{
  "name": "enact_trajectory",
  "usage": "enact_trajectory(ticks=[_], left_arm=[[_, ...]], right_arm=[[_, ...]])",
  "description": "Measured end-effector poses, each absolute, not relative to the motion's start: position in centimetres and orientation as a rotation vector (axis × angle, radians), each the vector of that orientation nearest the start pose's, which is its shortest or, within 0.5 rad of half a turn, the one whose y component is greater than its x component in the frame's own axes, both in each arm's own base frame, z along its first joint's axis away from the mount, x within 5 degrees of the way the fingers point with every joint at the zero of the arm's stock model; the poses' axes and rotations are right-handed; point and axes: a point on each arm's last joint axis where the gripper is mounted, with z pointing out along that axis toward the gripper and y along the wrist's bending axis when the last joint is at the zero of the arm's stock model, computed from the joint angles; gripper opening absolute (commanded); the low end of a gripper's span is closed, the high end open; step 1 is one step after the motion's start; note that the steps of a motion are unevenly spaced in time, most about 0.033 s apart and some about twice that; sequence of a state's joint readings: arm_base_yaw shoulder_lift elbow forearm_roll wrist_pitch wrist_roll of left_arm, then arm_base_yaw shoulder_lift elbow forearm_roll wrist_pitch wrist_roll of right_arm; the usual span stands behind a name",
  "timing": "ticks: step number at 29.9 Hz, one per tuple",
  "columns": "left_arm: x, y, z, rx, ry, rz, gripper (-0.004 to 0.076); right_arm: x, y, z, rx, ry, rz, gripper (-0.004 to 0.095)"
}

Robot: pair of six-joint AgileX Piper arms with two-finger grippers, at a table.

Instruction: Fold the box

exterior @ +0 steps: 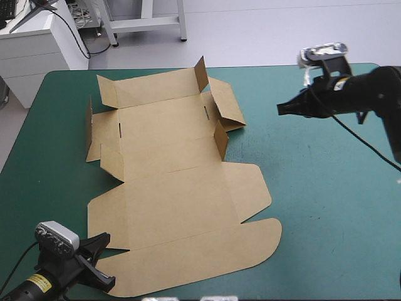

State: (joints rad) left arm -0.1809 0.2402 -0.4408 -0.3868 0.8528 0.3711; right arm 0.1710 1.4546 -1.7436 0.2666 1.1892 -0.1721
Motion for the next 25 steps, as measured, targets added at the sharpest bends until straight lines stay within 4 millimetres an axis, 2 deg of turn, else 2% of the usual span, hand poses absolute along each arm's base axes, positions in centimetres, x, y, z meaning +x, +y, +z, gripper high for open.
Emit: enact_trajectory(ticks=[6, 12, 14, 19, 22, 25], left_arm=[[3.9, -3.3, 27.6, 0.474, 2.038, -0.345, -0.0008], [3.9, -3.3, 27.6, 0.474, 2.038, -0.345, -0.0008], [3.9, -3.3, 27.6, 0.474, 2.038, -0.345, -0.0008], [3.9, -3.3, 27.6, 0.474, 2.038, -0.345, -0.0008], [3.9, -3.3, 27.6, 0.474, 2.038, -0.345, -0.0008], [3.9, -3.3, 27.6, 0.474, 2.038, -0.345, -0.0008]], right_arm=[[32.5, 12.0, 43.8, -0.487, 2.388, 0.393, 0.0005], [35.6, 16.2, 41.7, -0.595, 2.435, 0.342, 0.0005], [36.4, 17.2, 40.9, -0.61, 2.444, 0.33, 0.0005], [37.3, 18.1, 39.5, -0.618, 2.474, 0.349, 0.0018], [37.4, 18.1, 39.5, -0.614, 2.473, 0.357, 0.01], [37.4, 18.1, 39.7, -0.609, 2.457, 0.359, 0.029]])
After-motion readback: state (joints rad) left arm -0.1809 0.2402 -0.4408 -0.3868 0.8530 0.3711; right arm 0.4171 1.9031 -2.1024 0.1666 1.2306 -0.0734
